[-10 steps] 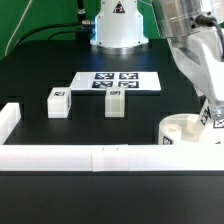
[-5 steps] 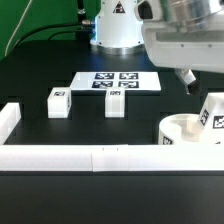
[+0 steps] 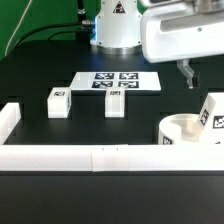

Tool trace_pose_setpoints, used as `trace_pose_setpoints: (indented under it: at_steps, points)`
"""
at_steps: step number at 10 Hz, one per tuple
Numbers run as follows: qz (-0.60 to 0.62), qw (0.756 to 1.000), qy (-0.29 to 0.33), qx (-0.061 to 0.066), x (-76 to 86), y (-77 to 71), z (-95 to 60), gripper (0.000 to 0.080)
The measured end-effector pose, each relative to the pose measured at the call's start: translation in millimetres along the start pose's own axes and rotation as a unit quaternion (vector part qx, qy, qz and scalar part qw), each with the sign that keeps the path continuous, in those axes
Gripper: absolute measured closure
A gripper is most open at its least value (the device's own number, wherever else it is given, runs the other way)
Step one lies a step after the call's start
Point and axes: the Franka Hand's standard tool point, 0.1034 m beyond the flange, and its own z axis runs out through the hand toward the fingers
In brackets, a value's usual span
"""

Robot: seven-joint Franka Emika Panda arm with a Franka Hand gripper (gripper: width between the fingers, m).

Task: Assemble stool

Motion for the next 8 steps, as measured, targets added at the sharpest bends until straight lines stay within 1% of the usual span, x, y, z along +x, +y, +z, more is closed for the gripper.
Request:
trace_pose_setpoints:
  at_steps: [1,2,5,6,7,8]
  points:
    - [-0.119,0.993,0.000,-0.017,-1.6,-1.0,1.8,0.0150]
    - [-0.181,0.983,-0.003,-0.020,-2.3,-0.6,3.5,0.0150]
    - [-0.259,0.966,-0.004,-0.020,-1.4,1.4,3.4,0.0150]
    - [-0.323,0.946,-0.007,-0.022,-1.3,3.6,3.9,0.0150]
    - [-0.428,0.903,-0.021,-0.031,-2.0,8.5,5.3,0.0150]
    - [-0.490,0.870,-0.028,-0.045,-2.6,6.9,6.7,0.0150]
